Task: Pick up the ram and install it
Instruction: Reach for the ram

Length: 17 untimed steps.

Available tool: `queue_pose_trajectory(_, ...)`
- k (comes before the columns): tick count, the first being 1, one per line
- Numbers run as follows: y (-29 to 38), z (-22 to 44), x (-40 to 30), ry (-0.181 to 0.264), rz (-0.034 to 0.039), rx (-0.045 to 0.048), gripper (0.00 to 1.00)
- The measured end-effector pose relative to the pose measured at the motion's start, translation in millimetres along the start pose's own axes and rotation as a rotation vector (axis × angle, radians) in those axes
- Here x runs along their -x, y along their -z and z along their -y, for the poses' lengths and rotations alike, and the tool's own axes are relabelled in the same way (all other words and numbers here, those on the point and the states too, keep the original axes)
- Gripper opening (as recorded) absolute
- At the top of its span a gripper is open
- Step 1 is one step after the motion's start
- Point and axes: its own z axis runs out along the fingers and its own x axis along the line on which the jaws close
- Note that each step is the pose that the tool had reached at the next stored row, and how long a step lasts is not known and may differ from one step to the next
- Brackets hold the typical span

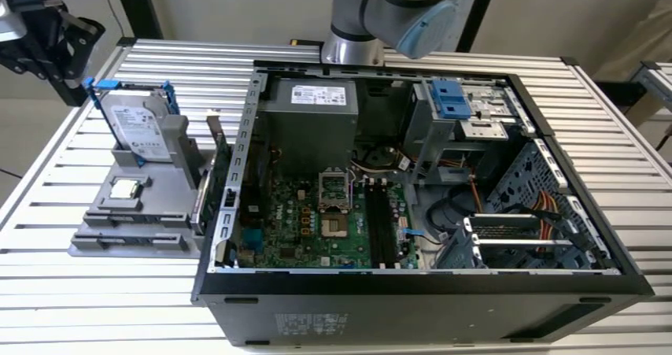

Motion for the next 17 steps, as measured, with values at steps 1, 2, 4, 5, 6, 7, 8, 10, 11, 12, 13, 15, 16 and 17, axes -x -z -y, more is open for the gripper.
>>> queue_pose_trajectory(1,0.0,0.7,0.0,0.000,0.0000,0.0000,0.00)
queue_pose_trajectory(2,-0.1,1.3,0.1,0.000,0.0000,0.0000,0.00)
queue_pose_trajectory(4,-0.1,2.4,0.2,0.000,0.0001,0.0000,0.00)
queue_pose_trajectory(5,-0.1,3.0,0.2,0.000,0.0000,0.0000,0.00)
queue_pose_trajectory(6,-0.2,3.6,0.3,0.000,0.0000,0.0000,0.00)
queue_pose_trajectory(7,-0.2,4.2,0.3,0.000,0.0001,0.0001,0.00)
queue_pose_trajectory(8,-0.2,4.8,0.3,0.000,-0.0001,0.0000,0.00)
queue_pose_trajectory(10,-0.3,5.9,0.4,0.000,0.0000,0.0000,0.00)
queue_pose_trajectory(11,-0.3,6.5,0.4,0.000,0.0001,0.0000,0.00)
queue_pose_trajectory(12,-0.4,6.9,0.5,0.000,0.0000,0.0001,0.00)
queue_pose_trajectory(13,-0.4,7.4,0.5,0.000,0.0001,0.0001,0.00)
queue_pose_trajectory(15,-0.4,8.3,0.6,0.000,0.0000,0.0000,0.00)
queue_pose_trajectory(16,-0.4,8.7,0.6,0.000,0.0000,0.0000,0.00)
queue_pose_trajectory(17,-0.5,9.1,0.6,0.000,0.0000,0.0001,0.00)
